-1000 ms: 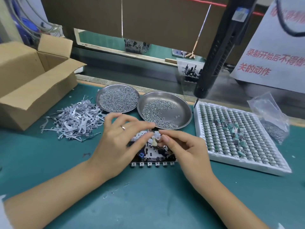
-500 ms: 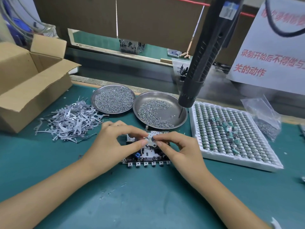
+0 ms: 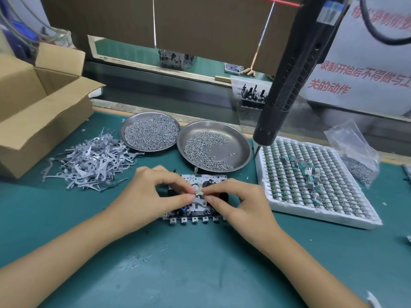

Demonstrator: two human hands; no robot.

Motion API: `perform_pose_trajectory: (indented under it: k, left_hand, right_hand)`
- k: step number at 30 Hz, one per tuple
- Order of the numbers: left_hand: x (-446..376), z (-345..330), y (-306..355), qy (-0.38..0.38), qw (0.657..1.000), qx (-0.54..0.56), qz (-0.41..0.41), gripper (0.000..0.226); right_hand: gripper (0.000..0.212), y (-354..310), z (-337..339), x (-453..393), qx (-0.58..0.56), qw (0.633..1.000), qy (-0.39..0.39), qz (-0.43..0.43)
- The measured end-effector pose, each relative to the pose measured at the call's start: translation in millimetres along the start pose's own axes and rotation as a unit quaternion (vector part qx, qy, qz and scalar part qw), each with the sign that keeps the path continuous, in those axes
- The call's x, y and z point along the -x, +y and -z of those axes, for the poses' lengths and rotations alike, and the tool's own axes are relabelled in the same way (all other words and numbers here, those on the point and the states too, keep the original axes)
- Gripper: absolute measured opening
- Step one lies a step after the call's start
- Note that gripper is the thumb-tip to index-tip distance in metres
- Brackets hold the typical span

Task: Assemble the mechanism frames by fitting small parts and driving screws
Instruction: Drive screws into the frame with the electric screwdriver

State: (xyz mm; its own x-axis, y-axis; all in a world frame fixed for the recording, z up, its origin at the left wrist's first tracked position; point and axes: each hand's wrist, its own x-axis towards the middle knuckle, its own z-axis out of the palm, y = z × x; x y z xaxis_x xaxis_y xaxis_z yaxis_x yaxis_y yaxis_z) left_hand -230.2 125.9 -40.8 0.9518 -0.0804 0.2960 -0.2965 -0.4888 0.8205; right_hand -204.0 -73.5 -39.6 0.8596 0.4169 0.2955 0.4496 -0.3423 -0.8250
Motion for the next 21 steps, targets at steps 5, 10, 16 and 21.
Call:
perform_pose_trajectory:
  k: [5,10,16,21]
  left_hand:
    - [-1.0,2.1,-2.2,-0.015,1.0,0.002,0.013,0.013]
    - [-0.6,2.6,-2.6,-0.02,0.999,0.017,0.026,0.014]
    - [-0.1,-0.7,-2.6,-0.02,0.999,0.037,0.024,0.015]
    - [0.4,-1.8,-2.6,-0.03,0.999,0.022,0.021,0.012]
  right_hand:
    - [0.016,-0.8,1.5,0.9,-0.001,1.0,-0.017,-0.003]
    - [0.018,-0.5,2.5,1.1,0.005,1.0,-0.023,0.001]
    - [0.019,-0.1,2.9,0.5,0.004,1.0,-0.008,0.002]
    - [0.019,1.1,3.6,1.4,0.023,0.999,-0.021,0.011]
